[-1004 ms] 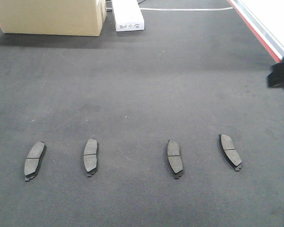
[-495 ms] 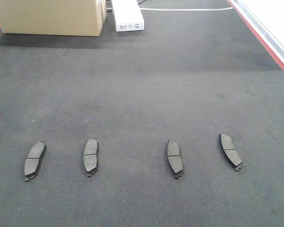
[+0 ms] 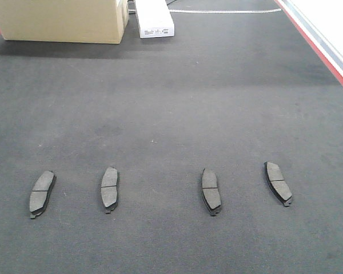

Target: Move and align brake pads A on conveyor

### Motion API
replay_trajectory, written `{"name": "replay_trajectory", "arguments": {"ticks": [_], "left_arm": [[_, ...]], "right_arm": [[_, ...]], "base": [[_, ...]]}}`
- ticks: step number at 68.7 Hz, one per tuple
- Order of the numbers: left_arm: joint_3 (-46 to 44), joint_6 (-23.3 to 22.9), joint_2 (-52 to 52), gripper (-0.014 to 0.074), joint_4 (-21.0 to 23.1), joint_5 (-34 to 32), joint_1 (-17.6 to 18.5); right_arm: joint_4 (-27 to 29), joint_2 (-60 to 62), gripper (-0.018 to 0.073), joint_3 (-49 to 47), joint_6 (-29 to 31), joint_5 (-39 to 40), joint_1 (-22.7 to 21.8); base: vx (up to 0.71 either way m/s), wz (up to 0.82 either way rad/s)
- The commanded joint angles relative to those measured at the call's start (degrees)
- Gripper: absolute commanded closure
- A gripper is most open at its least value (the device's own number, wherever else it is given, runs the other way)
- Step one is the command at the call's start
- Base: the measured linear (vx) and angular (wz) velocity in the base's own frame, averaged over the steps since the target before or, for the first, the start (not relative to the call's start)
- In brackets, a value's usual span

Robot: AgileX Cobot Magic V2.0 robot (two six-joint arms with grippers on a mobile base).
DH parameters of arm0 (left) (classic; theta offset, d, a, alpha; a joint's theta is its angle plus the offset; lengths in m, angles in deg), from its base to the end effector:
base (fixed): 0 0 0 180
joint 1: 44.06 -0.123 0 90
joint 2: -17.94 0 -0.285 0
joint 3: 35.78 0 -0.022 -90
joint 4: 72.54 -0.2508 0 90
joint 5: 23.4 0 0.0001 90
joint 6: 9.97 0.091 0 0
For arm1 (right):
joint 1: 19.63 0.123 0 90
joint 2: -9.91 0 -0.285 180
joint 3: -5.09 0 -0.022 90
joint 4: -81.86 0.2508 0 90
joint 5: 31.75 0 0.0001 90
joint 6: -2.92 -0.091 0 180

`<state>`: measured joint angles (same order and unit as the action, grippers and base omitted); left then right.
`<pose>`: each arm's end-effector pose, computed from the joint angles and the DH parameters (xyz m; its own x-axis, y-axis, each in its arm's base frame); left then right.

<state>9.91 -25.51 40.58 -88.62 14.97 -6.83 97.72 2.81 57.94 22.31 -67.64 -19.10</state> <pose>0.0479 -0.0167 0.3216 -0.2365 0.1191 -0.9643 0.4531 0.8914 -0.0010 0.0126 0.0147 0.2953 -0.0641 -0.1111 -0.9917 -0.1771 0.9793 -0.0983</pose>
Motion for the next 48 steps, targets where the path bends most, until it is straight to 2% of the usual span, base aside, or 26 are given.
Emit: {"name": "replay_trajectory", "arguments": {"ticks": [1, 6, 9, 16, 21, 27, 48], "left_arm": [[-1.3, 0.6, 0.7, 0.016, -0.3, -4.3, 0.3], [-1.3, 0.6, 0.7, 0.026, -0.3, -4.3, 0.3], [-1.3, 0.6, 0.7, 0.0351, -0.3, -4.3, 0.3], [-1.3, 1.3, 0.7, 0.0599, -0.3, -4.4, 0.3], [-1.3, 1.6, 0.7, 0.0605, -0.3, -4.7, 0.3], [-1.3, 1.5, 0.7, 0.0603, -0.3, -4.7, 0.3], [-1.3, 1.4, 0.7, 0.0603, 0.1, -4.1, 0.3]], "right_arm": [[0.7, 0.0, 0.0032, 0.3, 0.8, 5.6, -0.2], [0.7, 0.0, 0.0087, 0.8, 0.8, 6.0, -0.2], [0.7, 0.0, 0.0143, 0.8, 0.7, 6.3, -0.2], [0.7, 0.0, 0.0395, 0.8, 0.7, 6.4, -0.2], [0.9, 0.0, 0.0577, 0.8, 0.4, 6.4, -0.2], [1.4, 0.0, 0.0571, 0.8, -1.1, 6.4, -0.2], [1.5, 0.0, 0.0568, 0.8, -1.1, 6.3, -0.2]], "base": [[0.0, 0.0], [0.0, 0.0], [0.0, 0.0], [0.0, 0.0], [0.0, 0.0], [0.0, 0.0], [0.0, 0.0]]}}
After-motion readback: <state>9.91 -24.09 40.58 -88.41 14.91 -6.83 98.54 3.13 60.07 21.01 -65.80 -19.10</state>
